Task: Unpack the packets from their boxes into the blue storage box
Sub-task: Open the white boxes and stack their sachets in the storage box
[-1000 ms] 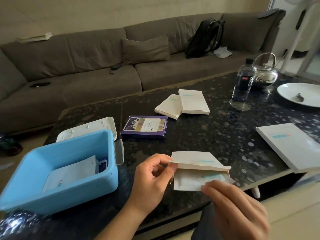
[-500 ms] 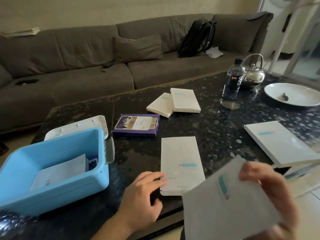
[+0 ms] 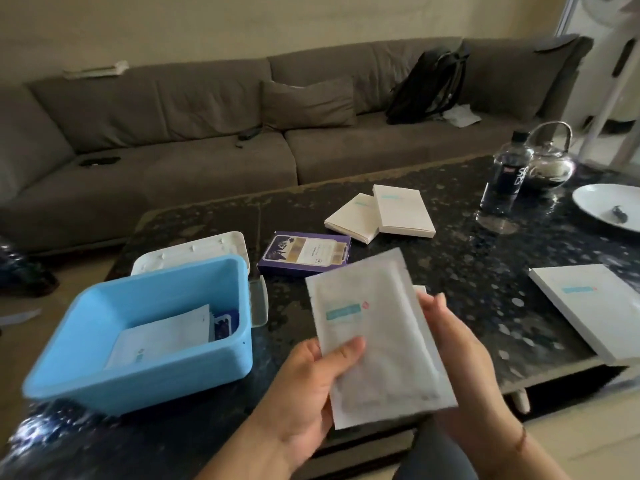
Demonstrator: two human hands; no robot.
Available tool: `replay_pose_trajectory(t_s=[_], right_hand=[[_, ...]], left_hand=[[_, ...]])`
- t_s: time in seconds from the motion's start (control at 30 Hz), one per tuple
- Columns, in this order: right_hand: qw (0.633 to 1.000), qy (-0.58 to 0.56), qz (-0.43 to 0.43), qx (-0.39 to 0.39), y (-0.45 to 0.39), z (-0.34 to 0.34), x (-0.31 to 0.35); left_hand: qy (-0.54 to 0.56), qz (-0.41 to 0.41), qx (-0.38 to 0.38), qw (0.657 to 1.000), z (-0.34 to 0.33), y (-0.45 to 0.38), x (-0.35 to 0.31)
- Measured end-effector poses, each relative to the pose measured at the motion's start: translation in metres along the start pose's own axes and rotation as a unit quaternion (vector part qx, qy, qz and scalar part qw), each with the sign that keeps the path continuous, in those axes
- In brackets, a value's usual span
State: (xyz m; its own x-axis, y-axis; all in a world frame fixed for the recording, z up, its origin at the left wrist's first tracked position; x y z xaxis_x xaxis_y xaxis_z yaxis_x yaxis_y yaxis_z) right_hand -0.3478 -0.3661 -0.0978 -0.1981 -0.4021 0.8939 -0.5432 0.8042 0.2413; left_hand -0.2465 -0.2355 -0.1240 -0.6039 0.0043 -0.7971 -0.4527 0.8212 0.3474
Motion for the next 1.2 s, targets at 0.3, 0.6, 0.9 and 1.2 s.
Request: replay_pose_trajectory(t_s=[0.3,0.6,0.9,1.2], right_hand=[[0.972,0.184,-0.004,0.147,0.022,-0.069,-0.046],[0.949,0.276,0.028,0.150,0.030,-0.111,-0.015],[0.907,0.340,0.003,0.247,0.001,-0.221,-0.015],[0.828,0.464,-0.067,0.307,-0.013,-0.301,-0.094]], left_hand=[[0.082,-0.076,-0.210,0.971,0.040,0.021,-0.026],[0.183,-0.118,-0.196,0.956,0.078,0.045,-0.064],[0.228,-0.229,-0.281,0.904,0.151,0.094,-0.118],[-0.448,-0.294,-0.337,0.774,0.218,0.116,-0.224]])
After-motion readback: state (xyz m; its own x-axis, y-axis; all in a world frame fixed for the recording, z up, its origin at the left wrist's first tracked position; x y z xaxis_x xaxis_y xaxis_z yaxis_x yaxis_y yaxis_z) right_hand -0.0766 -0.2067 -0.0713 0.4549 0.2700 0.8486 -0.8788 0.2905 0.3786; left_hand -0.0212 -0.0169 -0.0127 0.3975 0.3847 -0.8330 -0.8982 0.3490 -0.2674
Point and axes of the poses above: each hand's wrist, its own y-axis away from the middle knuckle, its own z-axis out of the back of the hand, x = y × z, the point moved 9 cm from there along -y, towards the middle knuckle
